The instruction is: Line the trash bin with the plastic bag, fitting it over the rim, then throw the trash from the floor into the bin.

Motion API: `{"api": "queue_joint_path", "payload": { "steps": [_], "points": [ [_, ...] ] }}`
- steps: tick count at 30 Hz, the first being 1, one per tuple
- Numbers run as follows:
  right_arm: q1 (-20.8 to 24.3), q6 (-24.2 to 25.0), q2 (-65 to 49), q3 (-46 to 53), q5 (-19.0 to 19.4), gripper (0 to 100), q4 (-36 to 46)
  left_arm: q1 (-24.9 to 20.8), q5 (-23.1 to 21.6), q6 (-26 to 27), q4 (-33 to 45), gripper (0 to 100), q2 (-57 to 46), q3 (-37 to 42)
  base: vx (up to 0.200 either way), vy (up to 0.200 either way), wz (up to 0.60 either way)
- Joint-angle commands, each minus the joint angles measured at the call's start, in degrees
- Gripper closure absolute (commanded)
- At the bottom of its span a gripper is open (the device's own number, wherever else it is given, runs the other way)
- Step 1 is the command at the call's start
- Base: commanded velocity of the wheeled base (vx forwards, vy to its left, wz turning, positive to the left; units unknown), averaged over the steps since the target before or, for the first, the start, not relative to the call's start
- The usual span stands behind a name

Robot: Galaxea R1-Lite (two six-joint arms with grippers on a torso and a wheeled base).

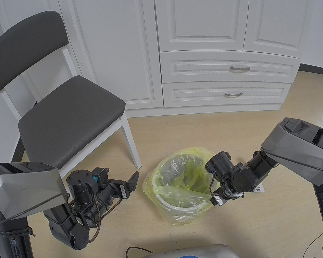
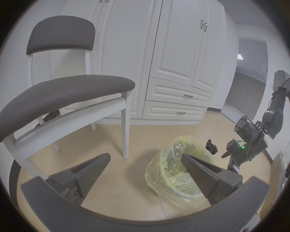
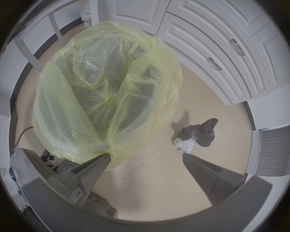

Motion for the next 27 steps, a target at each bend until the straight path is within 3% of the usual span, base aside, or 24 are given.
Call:
{"api": "queue_joint_path", "payload": {
  "steps": [1,10,19,27],
  "points": [
    [0.0,0.1,2.4,-1.8,0.0,0,-1.1,0.1,0.0,0.0,0.0,0,0.3,-0.1,0.0,0.0,0.0],
    [-0.2,0.6,6.5,-4.1,0.0,0,-12.7,0.3,-0.1,-0.1,0.0,0,0.2,-0.4,0.0,0.0,0.0],
    [-0.5,3.3,6.2,-5.7,0.1,0,-14.5,0.3,-0.1,-0.1,-0.1,0,0.1,-0.4,0.0,0.0,0.0],
    [-0.6,3.4,-0.9,0.9,0.8,0,-14.0,0.4,-0.1,-0.1,-0.1,0,0.0,-0.3,0.0,0.0,0.0]
  ]
}}
